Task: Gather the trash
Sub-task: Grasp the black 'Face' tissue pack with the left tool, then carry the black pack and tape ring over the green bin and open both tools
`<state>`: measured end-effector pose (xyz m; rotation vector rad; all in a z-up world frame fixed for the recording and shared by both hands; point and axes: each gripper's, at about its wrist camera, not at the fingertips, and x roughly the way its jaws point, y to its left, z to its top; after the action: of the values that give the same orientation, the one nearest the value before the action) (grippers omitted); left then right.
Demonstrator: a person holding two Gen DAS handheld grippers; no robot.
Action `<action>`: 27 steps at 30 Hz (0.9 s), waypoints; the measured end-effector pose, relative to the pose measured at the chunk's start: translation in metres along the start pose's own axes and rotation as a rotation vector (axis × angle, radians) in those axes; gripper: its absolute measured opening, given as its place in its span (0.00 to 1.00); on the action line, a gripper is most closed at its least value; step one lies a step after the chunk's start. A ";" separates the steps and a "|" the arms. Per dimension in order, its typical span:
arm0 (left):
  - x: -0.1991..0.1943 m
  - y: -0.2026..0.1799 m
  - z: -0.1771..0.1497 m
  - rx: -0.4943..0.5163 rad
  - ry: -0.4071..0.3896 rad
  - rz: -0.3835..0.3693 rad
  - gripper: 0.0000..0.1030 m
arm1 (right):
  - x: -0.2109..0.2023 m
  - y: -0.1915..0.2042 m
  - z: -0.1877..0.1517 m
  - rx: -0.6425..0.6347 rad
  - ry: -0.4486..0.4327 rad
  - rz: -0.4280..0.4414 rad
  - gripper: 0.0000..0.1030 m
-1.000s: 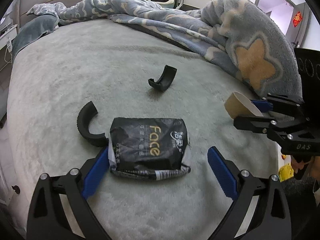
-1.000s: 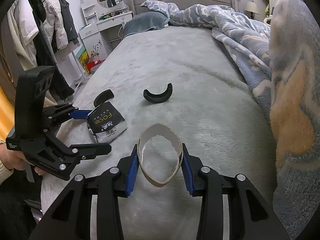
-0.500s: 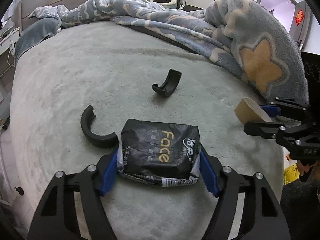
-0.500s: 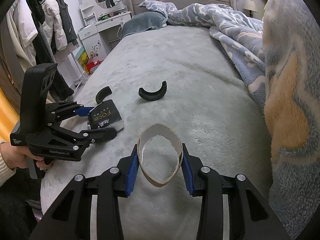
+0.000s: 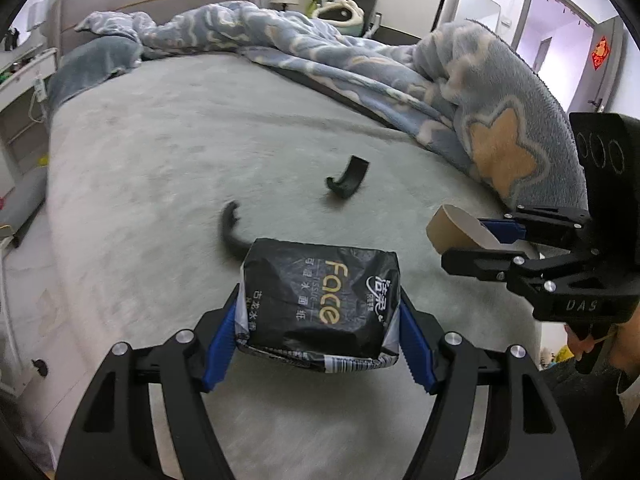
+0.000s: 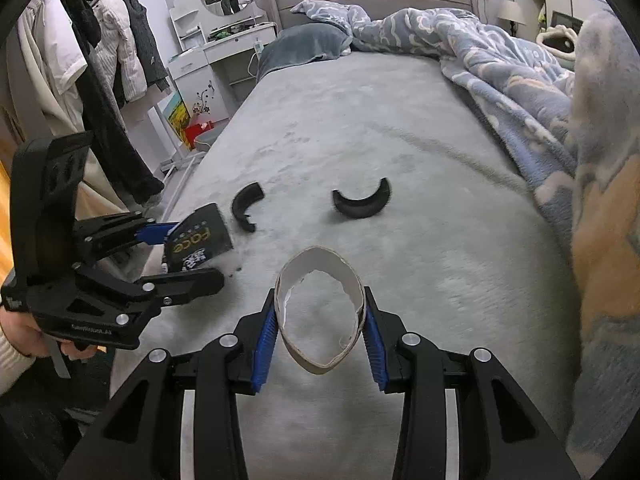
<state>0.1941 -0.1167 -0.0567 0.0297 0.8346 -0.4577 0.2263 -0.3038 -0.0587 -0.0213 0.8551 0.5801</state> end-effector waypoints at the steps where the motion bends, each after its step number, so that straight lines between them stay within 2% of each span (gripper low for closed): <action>1: -0.004 0.002 -0.003 -0.003 -0.006 0.010 0.71 | 0.000 0.004 0.002 0.001 -0.002 -0.005 0.39; 8: -0.052 0.019 -0.044 -0.064 -0.056 0.093 0.71 | -0.011 0.043 -0.003 0.042 -0.040 -0.021 0.39; 19: -0.098 0.047 -0.100 -0.195 -0.061 0.230 0.71 | -0.016 0.133 -0.022 -0.015 -0.077 -0.010 0.39; 27: -0.103 0.081 -0.135 -0.263 0.014 0.288 0.71 | 0.013 0.189 -0.026 -0.084 -0.027 0.026 0.39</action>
<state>0.0718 0.0230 -0.0861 -0.0893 0.8834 -0.0756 0.1214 -0.1440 -0.0455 -0.0786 0.8053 0.6396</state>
